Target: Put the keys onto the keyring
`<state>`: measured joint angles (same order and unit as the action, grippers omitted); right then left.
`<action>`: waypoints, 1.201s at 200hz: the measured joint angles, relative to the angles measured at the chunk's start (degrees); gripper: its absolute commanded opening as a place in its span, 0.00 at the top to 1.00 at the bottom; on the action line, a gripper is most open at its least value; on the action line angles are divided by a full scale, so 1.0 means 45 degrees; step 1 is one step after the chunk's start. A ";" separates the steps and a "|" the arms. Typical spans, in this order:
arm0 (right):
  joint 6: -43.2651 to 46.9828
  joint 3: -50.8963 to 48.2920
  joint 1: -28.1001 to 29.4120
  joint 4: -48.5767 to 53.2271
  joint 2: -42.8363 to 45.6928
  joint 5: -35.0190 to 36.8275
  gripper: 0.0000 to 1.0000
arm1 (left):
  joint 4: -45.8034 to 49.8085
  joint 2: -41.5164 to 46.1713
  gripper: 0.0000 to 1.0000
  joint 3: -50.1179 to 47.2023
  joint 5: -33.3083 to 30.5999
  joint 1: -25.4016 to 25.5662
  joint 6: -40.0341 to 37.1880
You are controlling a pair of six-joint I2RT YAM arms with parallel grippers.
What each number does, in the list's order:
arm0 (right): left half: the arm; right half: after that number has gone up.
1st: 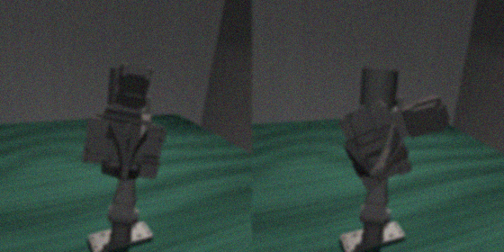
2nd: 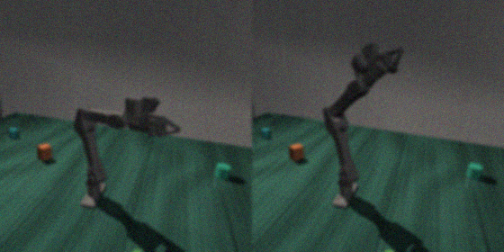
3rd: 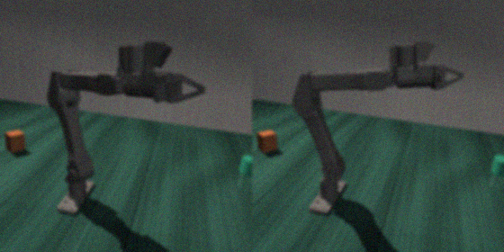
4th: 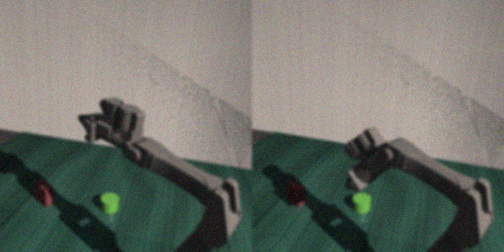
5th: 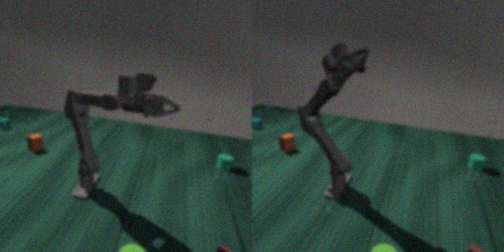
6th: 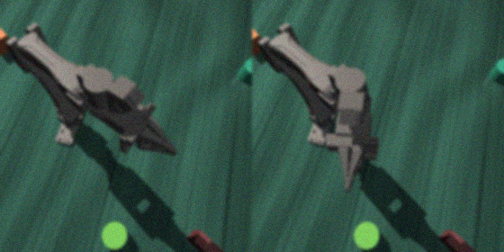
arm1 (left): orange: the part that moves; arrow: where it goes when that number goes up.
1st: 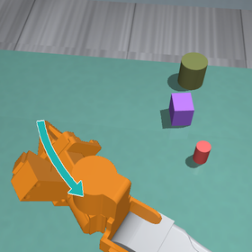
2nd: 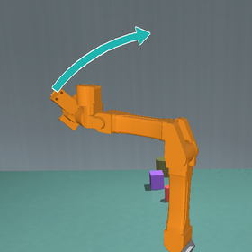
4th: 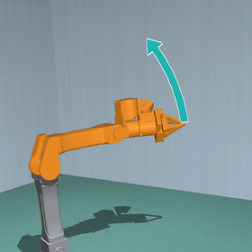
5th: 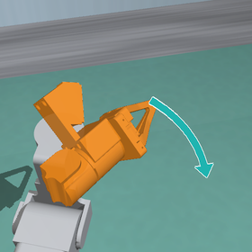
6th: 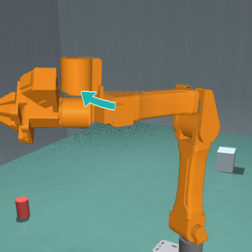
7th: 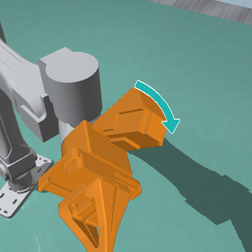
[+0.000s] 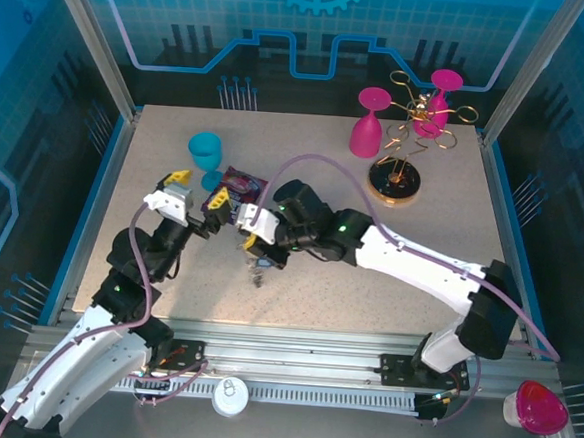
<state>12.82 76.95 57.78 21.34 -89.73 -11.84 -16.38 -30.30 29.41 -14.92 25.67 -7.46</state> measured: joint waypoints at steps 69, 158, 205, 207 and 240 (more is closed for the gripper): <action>-0.1797 -0.1549 0.0209 -0.3721 -0.1185 -0.0500 1.00 | 0.0792 -0.0413 0.16 0.0029 -0.4483 -0.0015 0.0442; 0.1690 -0.3643 -0.0777 -0.0646 0.0389 0.1122 1.00 | 0.1549 -0.0500 0.13 -0.0219 -0.4784 -0.0053 0.1545; 0.3949 -0.3973 -0.1054 0.1010 0.0369 0.3177 0.93 | 0.2055 -0.0879 0.01 -0.0291 -0.4493 -0.0199 0.1977; 0.4027 -0.3978 -0.1078 0.1069 0.0316 0.3279 0.93 | 0.2079 -0.0899 0.01 -0.0291 -0.4478 -0.0204 0.1957; 0.5168 -0.4211 -0.1511 0.1559 -0.0471 0.4561 0.86 | 0.2463 -0.1078 0.01 -0.0301 -0.4240 -0.0330 0.2025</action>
<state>36.07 58.00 50.98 28.36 -91.85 8.69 -5.30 -35.16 28.05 -34.00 24.18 1.65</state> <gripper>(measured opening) 0.100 0.994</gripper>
